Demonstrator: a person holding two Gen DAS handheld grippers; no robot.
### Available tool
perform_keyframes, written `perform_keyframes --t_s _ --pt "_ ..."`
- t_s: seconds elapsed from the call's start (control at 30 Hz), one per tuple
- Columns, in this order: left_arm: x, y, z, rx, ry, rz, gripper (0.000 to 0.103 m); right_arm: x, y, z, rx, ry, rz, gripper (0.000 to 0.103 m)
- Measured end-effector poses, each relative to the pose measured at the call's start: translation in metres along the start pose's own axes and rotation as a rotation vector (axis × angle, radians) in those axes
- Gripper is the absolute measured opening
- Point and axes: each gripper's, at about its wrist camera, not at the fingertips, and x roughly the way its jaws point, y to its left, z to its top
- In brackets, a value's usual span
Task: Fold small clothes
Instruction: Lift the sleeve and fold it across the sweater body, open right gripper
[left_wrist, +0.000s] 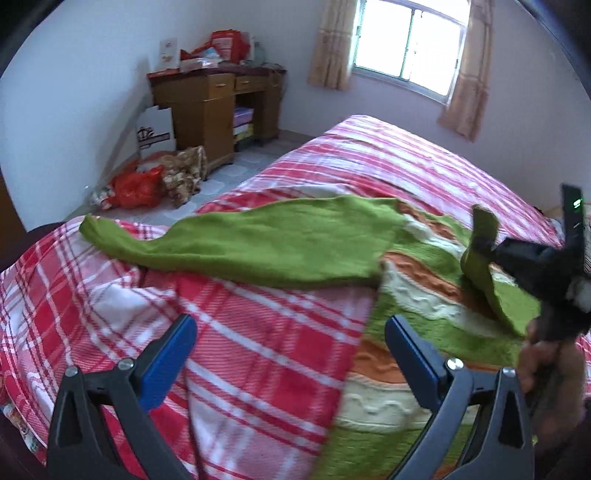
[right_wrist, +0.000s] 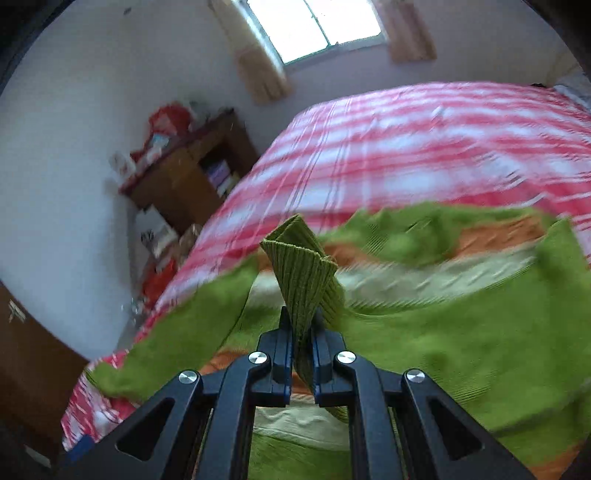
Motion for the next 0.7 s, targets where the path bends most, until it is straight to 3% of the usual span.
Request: perform_keyframes --t_s 0.1,0.13,0.2,0.3,0.37,0.43,0.5,0.6,0.7 --pt "0.007 0.008 -0.001 -0.010 0.010 0.009 0.103 0.021 0.004 -0.014 -0.033 0.018 0.017 0.012" --pt "0.009 0.009 -0.002 -0.010 0.012 0.011 0.103 0.029 0.007 -0.017 -0.045 0.058 0.023 0.017" --pt "0.011 0.013 -0.002 -0.008 0.014 0.016 0.103 0.042 0.009 -0.020 -0.034 0.162 0.132 0.045" --pt "0.015 0.018 -0.002 -0.020 0.019 0.024 0.103 0.024 -0.005 -0.011 0.053 0.159 0.300 0.045" --pt "0.016 0.025 -0.002 -0.041 0.020 0.028 0.103 0.005 -0.017 -0.004 0.079 0.105 0.342 0.046" --pt "0.017 0.035 -0.003 -0.073 0.019 0.044 0.103 -0.011 -0.025 -0.002 0.088 0.021 0.304 0.045" --pt "0.016 0.043 -0.003 -0.107 0.017 0.061 0.103 -0.010 -0.024 -0.003 0.045 0.006 0.202 0.045" --pt "0.013 0.064 -0.004 -0.175 0.006 0.116 0.103 0.009 -0.017 -0.017 -0.022 0.046 0.129 0.045" --pt "0.009 0.096 -0.002 -0.259 0.002 0.175 0.103 0.044 -0.011 -0.040 -0.075 0.154 0.089 0.045"
